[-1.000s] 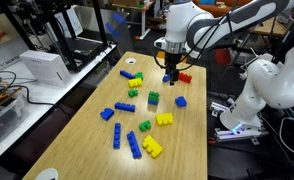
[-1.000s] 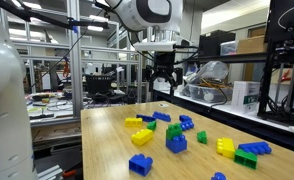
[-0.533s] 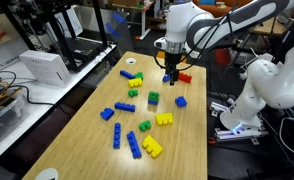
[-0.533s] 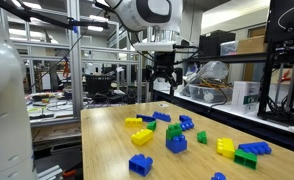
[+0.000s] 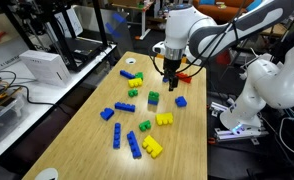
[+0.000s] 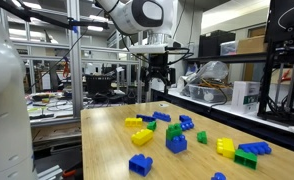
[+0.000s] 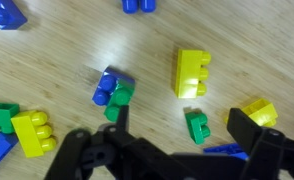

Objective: Attach a three piece yellow Lego to the stack of Legos

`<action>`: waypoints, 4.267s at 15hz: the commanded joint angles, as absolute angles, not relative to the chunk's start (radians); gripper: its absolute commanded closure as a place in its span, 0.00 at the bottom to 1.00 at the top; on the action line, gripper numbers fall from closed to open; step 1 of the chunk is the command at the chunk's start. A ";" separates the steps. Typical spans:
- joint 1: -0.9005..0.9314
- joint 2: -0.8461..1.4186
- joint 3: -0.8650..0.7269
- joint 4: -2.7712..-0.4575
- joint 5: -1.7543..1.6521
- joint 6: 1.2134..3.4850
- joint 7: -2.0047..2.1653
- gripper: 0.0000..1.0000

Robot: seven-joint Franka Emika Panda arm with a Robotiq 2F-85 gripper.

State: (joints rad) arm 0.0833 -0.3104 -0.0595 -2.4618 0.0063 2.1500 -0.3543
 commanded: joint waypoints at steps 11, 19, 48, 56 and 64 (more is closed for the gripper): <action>0.133 -0.188 0.008 -2.666 0.035 2.559 -0.299 0.00; 0.149 0.016 0.057 -2.642 0.035 2.747 -0.310 0.00; 0.148 0.260 0.079 -2.377 -0.126 2.575 -0.020 0.00; 0.144 0.282 0.087 -2.316 -0.118 2.447 -0.023 0.00; 0.144 0.307 0.086 -2.306 -0.118 2.425 -0.020 0.00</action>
State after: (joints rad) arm 0.1495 0.2804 0.0777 -2.3373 -0.1227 2.4610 -0.0302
